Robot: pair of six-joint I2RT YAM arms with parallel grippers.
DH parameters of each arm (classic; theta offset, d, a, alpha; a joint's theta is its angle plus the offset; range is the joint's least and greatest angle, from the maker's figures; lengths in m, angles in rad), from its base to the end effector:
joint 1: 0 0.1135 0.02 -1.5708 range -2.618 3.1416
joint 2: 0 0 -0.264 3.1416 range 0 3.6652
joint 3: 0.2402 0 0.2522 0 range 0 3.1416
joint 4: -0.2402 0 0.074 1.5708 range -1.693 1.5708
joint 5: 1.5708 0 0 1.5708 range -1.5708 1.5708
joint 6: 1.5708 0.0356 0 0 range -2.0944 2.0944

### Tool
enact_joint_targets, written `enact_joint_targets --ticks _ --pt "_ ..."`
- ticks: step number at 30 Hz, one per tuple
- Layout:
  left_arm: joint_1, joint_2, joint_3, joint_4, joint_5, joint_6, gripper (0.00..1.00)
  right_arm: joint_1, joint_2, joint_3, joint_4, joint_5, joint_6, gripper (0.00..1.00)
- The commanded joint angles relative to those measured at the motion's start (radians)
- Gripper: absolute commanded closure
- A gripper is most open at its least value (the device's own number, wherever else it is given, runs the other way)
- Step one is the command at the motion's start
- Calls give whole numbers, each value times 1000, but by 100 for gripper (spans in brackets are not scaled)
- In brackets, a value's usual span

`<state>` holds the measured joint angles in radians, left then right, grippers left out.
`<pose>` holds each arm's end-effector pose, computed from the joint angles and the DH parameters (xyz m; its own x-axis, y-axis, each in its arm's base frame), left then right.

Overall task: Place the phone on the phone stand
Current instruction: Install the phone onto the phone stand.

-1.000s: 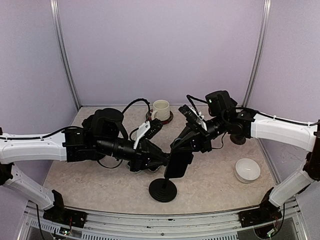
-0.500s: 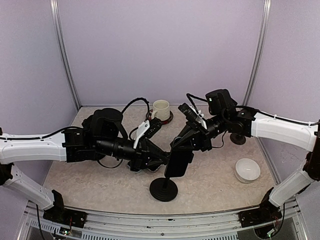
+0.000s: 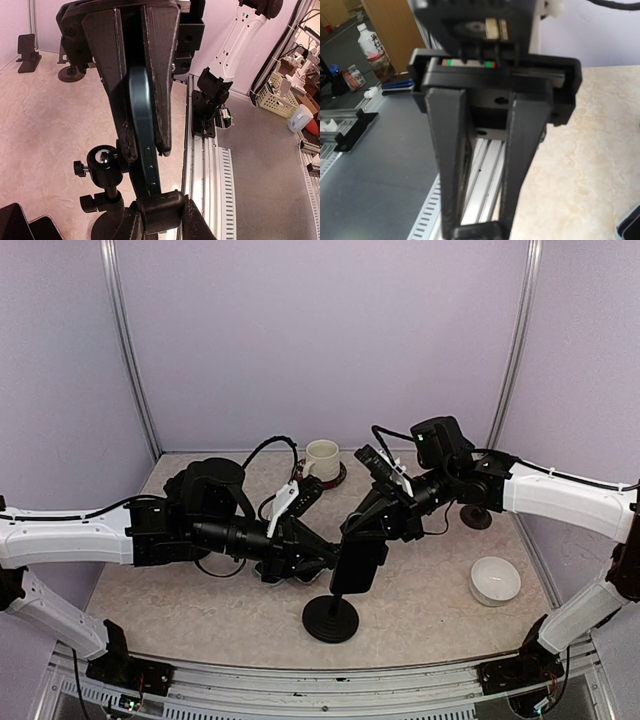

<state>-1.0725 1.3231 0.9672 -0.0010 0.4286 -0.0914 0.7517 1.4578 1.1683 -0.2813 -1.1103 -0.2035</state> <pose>0.1330 -0.2754 0.3032 -0.2562 0.2972 -0.9198 0.9657 0.1203 -0.2301 0.2103 0.2403 0.3149 -0.2139 -0.3229 -0.9219 -0.9163 -0.2608 0.3040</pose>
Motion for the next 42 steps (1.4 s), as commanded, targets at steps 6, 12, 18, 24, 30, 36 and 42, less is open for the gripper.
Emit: enact_joint_targets --ticks 6,12,18,24,30,36,42 --pt "-21 -106 24 146 107 -1 100 -24 15 9 -137 220 26 100" --pt "-20 -98 21 155 98 -2 100 -16 1 12 -139 226 28 100" --pt "-20 -91 23 163 89 -5 98 -13 -9 18 -140 224 28 100" --pt "-21 -97 7 193 54 -10 95 -12 -17 30 -141 218 28 100" --pt "-21 -98 -17 229 19 -10 94 -11 -19 42 -143 214 28 100" --pt "-21 -82 -23 250 15 -14 95 -5 -15 58 -149 211 24 100" --pt "-23 -56 -19 258 19 -14 91 3 -11 66 -150 216 25 100"
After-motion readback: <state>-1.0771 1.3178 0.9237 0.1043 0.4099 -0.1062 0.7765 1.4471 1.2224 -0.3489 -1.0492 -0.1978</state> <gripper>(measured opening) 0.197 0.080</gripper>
